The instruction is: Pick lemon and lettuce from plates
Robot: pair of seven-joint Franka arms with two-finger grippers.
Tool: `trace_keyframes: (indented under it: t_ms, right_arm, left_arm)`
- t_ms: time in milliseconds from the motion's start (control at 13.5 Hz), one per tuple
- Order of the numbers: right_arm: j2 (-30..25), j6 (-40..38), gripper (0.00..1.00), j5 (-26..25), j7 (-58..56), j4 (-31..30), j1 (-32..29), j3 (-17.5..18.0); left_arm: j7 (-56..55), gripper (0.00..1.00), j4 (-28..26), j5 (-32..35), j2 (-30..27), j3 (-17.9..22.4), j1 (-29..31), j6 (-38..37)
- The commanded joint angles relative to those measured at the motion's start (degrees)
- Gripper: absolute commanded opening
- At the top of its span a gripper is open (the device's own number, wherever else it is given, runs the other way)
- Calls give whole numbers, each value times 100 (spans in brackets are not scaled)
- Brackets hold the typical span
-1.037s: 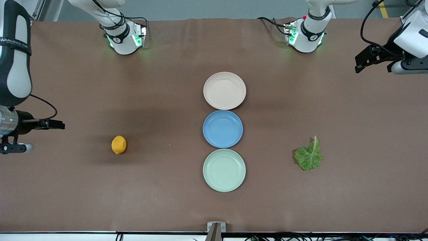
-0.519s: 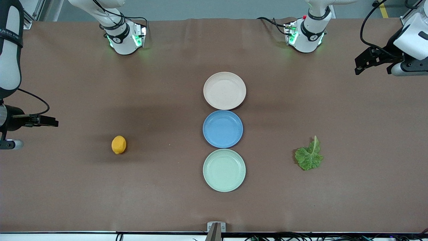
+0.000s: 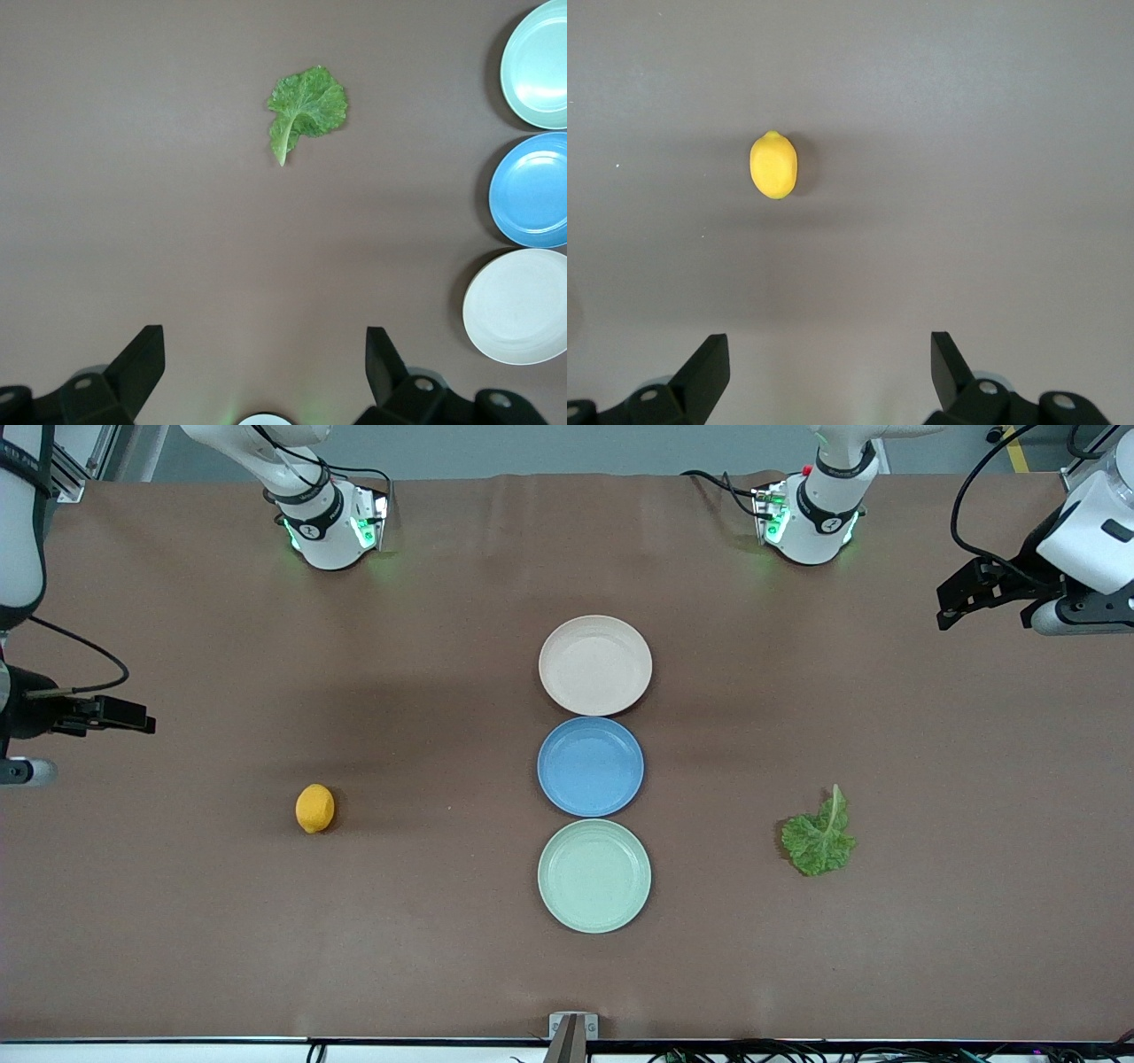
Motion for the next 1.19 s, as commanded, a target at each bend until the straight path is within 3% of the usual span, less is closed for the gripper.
trace_keyframes:
  t_ms: [0, 667, 1111]
  right_arm:
    - [-813, 463, 100, 9, -19, -1095, -7, 29]
    - [-1903, 701, 100, -246, -1, -2098, -15, 47]
    - [-2071, 710, 100, -246, -10, -2117, -68, 205]
  left_arm:
    - [11, 100, 7, -3, 25, -35, 15, 59]
    - [46, 100, -2, -3, 34, -43, -2, 59]
    - [55, 100, -2, -3, 43, -43, -20, 59]
